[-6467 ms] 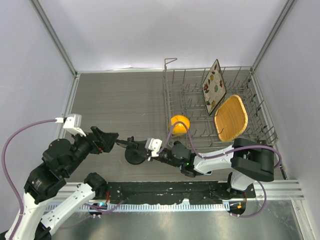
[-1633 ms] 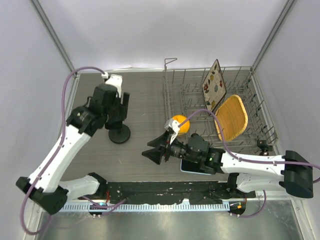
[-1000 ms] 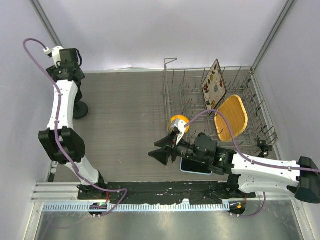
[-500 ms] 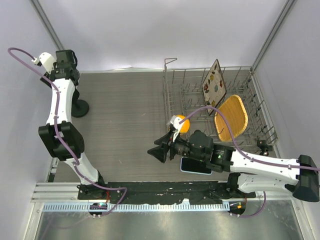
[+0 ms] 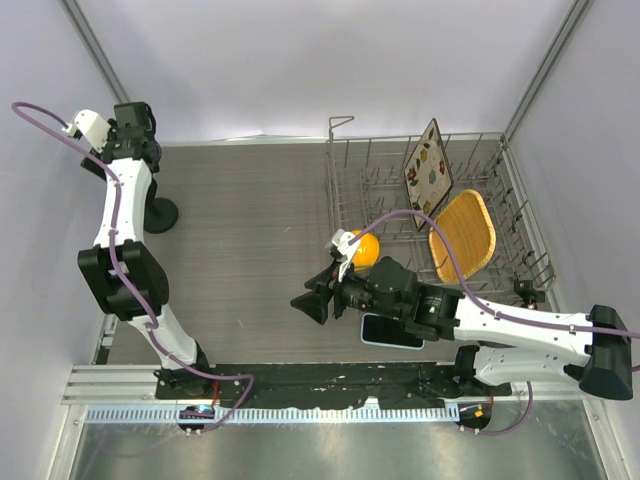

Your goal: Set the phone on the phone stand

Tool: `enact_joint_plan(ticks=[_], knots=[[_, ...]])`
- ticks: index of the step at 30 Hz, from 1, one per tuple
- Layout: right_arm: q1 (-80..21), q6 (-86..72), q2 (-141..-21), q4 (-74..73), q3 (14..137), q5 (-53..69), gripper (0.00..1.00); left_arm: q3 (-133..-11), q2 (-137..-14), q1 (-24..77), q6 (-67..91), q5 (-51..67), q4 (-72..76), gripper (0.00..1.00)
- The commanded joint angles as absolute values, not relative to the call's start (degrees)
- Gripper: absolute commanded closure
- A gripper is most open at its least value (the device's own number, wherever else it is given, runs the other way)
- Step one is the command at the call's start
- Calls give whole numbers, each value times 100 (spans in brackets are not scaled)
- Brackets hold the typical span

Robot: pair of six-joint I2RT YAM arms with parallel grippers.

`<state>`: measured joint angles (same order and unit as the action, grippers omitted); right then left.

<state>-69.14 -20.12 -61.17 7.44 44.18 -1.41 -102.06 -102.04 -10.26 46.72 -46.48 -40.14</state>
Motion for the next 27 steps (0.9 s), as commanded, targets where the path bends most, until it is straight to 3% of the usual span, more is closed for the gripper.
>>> enact_joint_plan(ticks=[1,8,11,12,15,22,27], knots=[[-6899,-2109,-5959,932,4500,-167,38,-10090,-10046,-1055,4852,-5106,-3252,98],[-6899,-2074,-5845,844,4544,-246,38,-9914,-10055,-1055,4676,-4931,-3033,75],[-6899,-2066,-5827,818,4561,-237,38,-9879,-10055,-1055,4527,-4834,-2962,50],[-6899,-2074,-5836,809,4570,-237,38,-9862,-10037,-1055,4483,-4773,-2936,26],[-6908,-2074,-5854,800,4588,-229,38,-9879,-9994,-1063,4298,-4440,-2892,4],[-6899,-2066,-5950,721,4807,-132,38,-10020,-9512,-1055,4280,-3612,-3269,0],[-6899,-2013,-6038,466,4957,-149,38,-9205,-8369,-1063,4473,-3411,-2946,0]])
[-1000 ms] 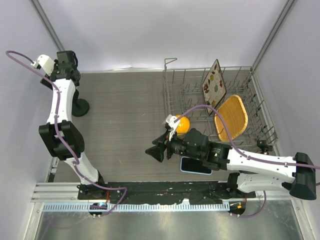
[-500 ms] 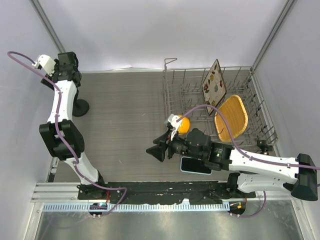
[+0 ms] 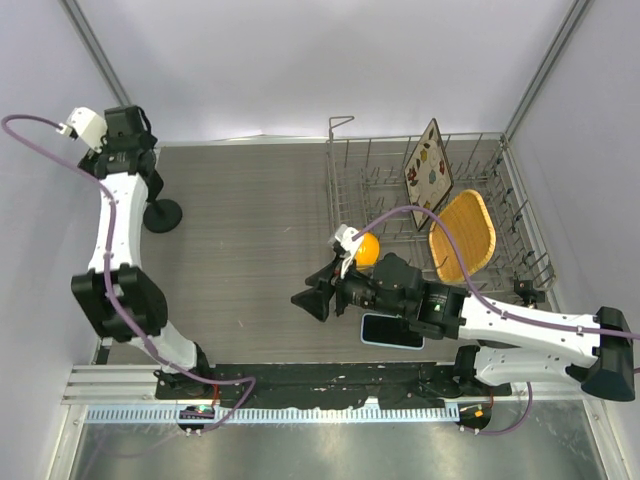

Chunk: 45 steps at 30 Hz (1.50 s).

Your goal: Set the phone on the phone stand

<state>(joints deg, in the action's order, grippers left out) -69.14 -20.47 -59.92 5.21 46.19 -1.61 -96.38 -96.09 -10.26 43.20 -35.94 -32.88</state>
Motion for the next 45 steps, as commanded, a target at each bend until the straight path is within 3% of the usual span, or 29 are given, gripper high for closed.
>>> enact_joint_plan(ticks=[1,5,8,10,13,14,18,21,22,23,26,30,35,43,45], knots=[[-6899,-2004,-6047,414,4974,-176,38,-9046,-8106,-1090,4535,-3297,-2857,0],[-6899,-1532,-6257,-489,5281,-482,38,-8044,-6571,-1107,4421,-2209,-1796,0],[-6899,-1092,-6433,-1227,5729,-484,38,-7016,-6004,-1107,4473,-339,-136,0],[-6891,-599,-6617,-1641,6238,-483,36,-6847,-6055,-1099,4605,1081,579,3],[-6768,-281,-6986,-2598,7073,-657,35,-7267,-6599,-932,4676,2140,616,9],[-6707,-368,-7109,-2784,7571,-1007,34,-7477,-6714,-862,4563,2292,563,11],[-5839,-2391,-7637,-3934,8708,-4586,30,-7533,-6935,-318,4193,2224,237,12],[-5485,-3232,-7778,-4666,9193,-5788,29,-7269,-6864,-54,4035,2101,369,11],[-5380,-3635,-7804,-4902,9280,-6636,26,-7234,-6864,-53,4025,2127,369,11],[-5344,-3795,-7839,-5087,9481,-7027,15,-7172,-6864,43,4078,2188,369,11],[-4862,-5032,-7954,-6395,10078,-8032,15,-7014,-6838,114,4236,2250,369,13],[-3404,-6222,-7648,-7645,10021,-7735,15,-6812,-6645,342,4184,2127,413,13],[-1858,-6399,-6708,-7981,8810,-6578,14,-6759,-6556,685,3990,1986,343,13],[-1327,-6328,-5318,-8621,8517,-5811,14,-6829,-6609,984,3999,2083,255,15],[-1318,-6293,-5265,-8639,8350,-5077,14,-6812,-6566,984,4025,2066,220,15]])
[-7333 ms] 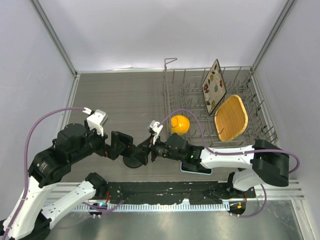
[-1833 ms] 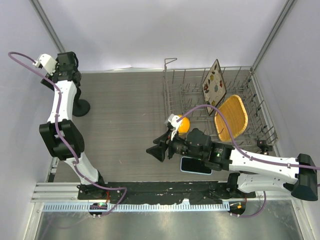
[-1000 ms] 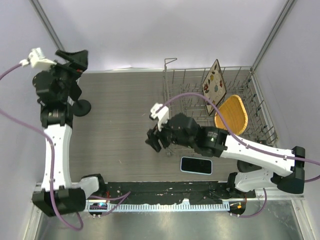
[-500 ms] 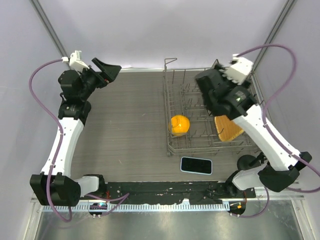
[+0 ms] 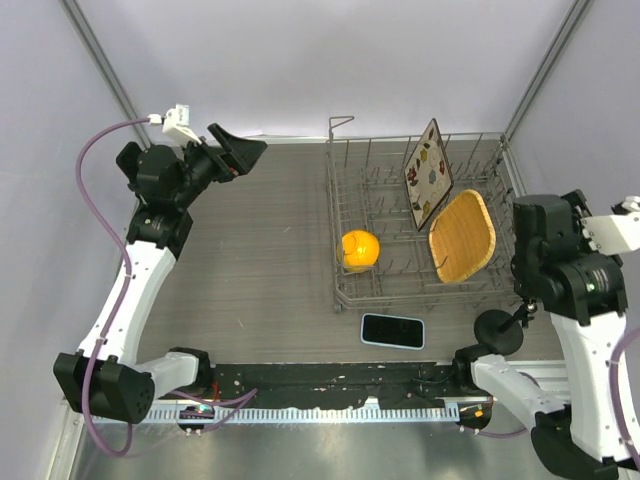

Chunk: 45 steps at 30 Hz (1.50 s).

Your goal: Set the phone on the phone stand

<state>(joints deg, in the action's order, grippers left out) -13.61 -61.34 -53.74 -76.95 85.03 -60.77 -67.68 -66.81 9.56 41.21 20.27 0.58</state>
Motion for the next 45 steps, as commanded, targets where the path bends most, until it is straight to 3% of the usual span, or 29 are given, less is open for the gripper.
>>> enact_joint_plan(ticks=[1,4,14,21,33,39,45], knots=[[-1301,-6328,-5265,-8631,8289,-4863,14,-6785,-6548,993,4043,2065,220,15],[-1266,-6424,-5238,-8640,7999,-4309,14,-6750,-6426,1002,4087,2065,220,15],[-608,-6347,-5071,-8640,6742,-4113,14,-6715,-6459,1002,4095,2030,228,15],[-70,-5416,-5045,-8640,6873,-4693,14,-6688,-6521,993,4183,2100,299,15],[97,-5581,-5229,-8192,6074,-4271,12,-6715,-6688,932,4183,2171,246,15],[114,-5783,-5282,-8112,5977,-4464,34,-6724,-6724,914,4096,2145,229,15],[167,-5844,-5397,-8112,5941,-4447,38,-6689,-6820,721,4341,2373,368,16]])
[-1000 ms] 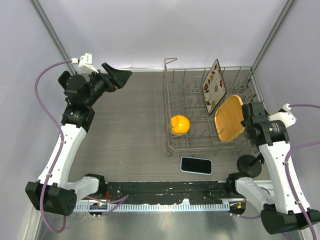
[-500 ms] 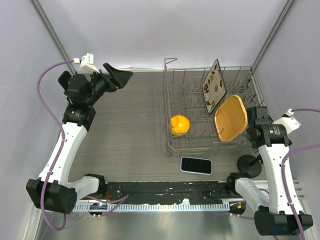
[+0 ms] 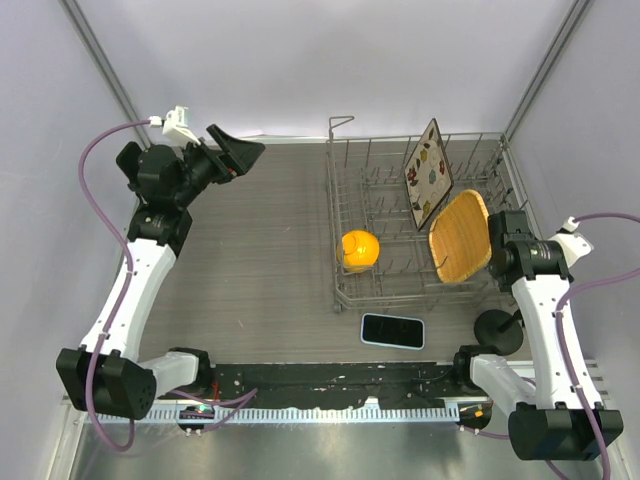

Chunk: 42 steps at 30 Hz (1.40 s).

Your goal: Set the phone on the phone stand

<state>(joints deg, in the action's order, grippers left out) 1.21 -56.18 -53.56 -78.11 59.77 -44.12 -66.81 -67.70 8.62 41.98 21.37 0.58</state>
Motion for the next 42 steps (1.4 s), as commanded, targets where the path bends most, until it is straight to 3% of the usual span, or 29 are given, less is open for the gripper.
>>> enact_joint_plan(ticks=[1,4,7,8,11,19,27,33,37,39,42], knots=[[167,-5880,-5362,-8138,5959,-4491,40,-6680,-6820,703,4368,2373,387,16],[176,-5959,-5265,-8209,6099,-4596,50,-6671,-6864,659,4351,2347,387,16],[176,-5968,-5265,-8332,6371,-4789,73,-6662,-6917,615,4421,2434,395,17],[176,-5968,-5247,-8419,6433,-4868,86,-6662,-6934,598,4525,2487,422,17],[176,-5968,-5195,-8621,6714,-5220,100,-6653,-6935,563,4527,2523,501,18],[167,-5292,-5291,-8622,7874,-5737,100,-6653,-7022,562,4561,2575,492,18],[0,-3438,-5291,-7973,9500,-6846,100,-6671,-7084,562,4526,2610,483,18],[-1070,-1570,-5457,-6927,10239,-7813,99,-6697,-7215,554,4351,2479,387,17],[-1327,-590,-5196,-5639,10231,-6639,99,-6759,-7321,510,4465,2750,387,18],[-1493,-38,-5115,-5127,10099,-5186,99,-6759,-7295,519,4386,2699,396,18],[-2038,719,-5466,-4686,10212,-4669,99,-6715,-7172,510,4193,2497,343,20]])
